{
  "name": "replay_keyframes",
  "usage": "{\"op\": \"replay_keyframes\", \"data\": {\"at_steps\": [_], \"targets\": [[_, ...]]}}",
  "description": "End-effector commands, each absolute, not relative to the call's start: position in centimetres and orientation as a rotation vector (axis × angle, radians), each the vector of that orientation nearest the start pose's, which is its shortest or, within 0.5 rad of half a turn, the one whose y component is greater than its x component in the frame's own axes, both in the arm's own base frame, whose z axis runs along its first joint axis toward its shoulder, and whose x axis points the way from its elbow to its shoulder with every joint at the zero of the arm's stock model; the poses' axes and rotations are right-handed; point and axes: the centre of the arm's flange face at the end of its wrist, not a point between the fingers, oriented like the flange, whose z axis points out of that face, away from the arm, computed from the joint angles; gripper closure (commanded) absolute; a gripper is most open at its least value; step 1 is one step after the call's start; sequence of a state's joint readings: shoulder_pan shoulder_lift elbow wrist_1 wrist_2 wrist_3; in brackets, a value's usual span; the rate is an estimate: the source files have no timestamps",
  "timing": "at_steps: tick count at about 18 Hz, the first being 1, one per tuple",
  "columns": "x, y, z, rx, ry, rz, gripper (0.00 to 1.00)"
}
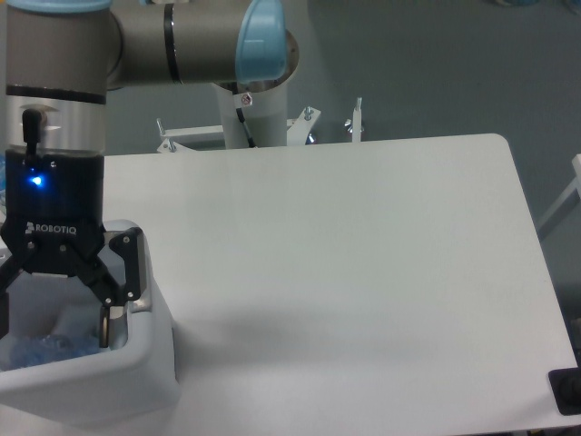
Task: Place the trash in the trash can
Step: 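Lower the bottle into the white bin and release it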
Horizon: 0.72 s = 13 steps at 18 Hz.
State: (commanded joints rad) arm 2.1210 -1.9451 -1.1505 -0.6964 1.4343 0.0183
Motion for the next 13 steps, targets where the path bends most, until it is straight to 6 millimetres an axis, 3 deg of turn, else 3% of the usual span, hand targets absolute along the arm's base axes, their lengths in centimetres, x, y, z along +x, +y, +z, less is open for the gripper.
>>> {"op": "replay_keyframes", "data": {"at_steps": [1, 5, 7, 13], "targets": [[-25.7, 65.3, 59.6, -2.162, -0.518, 0.198, 0.0], [-31.4, 61.4, 59.0, -2.242, -0.507, 0.478, 0.0], [-33.3, 60.0, 57.2, -2.318, -0.522, 0.531, 0.0], [-35.6, 55.5, 56.3, -2.577, -0.276, 0.608, 0.0]]}}
